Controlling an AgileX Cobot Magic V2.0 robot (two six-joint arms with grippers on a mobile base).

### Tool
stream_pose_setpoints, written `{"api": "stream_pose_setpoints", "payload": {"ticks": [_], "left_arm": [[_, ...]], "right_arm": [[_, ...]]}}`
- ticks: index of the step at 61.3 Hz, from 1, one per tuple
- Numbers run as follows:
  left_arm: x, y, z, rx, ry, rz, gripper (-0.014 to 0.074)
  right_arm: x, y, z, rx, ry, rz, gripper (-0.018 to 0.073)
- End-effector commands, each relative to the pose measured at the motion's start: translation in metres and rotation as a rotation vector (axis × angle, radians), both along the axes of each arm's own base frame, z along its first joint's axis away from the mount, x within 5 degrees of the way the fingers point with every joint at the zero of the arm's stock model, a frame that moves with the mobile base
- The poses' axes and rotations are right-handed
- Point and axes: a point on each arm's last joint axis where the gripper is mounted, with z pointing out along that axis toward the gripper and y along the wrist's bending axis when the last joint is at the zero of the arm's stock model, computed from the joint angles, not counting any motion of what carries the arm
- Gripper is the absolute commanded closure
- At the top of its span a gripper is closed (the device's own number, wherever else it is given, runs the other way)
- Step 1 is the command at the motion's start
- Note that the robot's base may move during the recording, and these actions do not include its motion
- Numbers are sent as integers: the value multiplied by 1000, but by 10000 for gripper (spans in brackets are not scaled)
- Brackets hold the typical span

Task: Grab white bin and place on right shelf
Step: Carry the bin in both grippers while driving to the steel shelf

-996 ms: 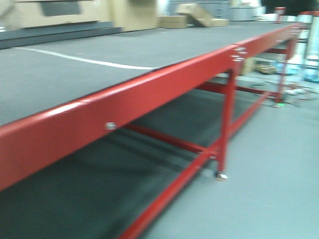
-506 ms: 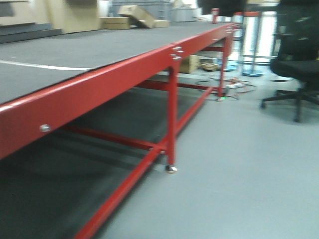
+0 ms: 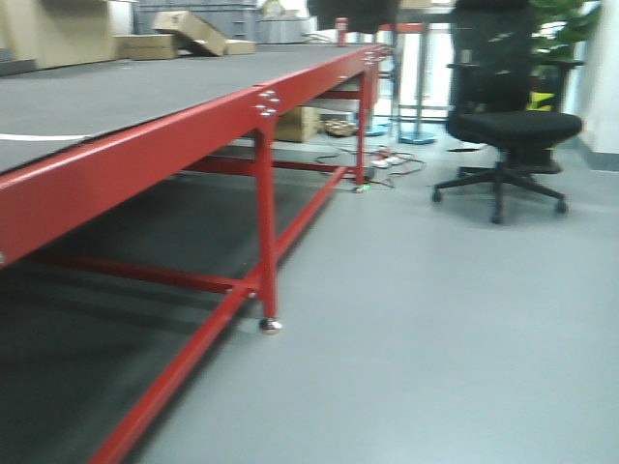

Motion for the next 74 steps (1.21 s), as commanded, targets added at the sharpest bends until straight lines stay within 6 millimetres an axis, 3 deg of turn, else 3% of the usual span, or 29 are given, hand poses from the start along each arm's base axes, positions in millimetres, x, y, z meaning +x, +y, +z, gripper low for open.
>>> {"api": "stream_pose_setpoints", "payload": {"ticks": [1,74], "left_arm": [[-38,-14,25,-19,-142,-241,722],[-38,-14,25,-19,-142,-241,722]], "right_arm": [[-32,23,32,106,-167,284,443],[-32,23,32,106,-167,284,443]]}}
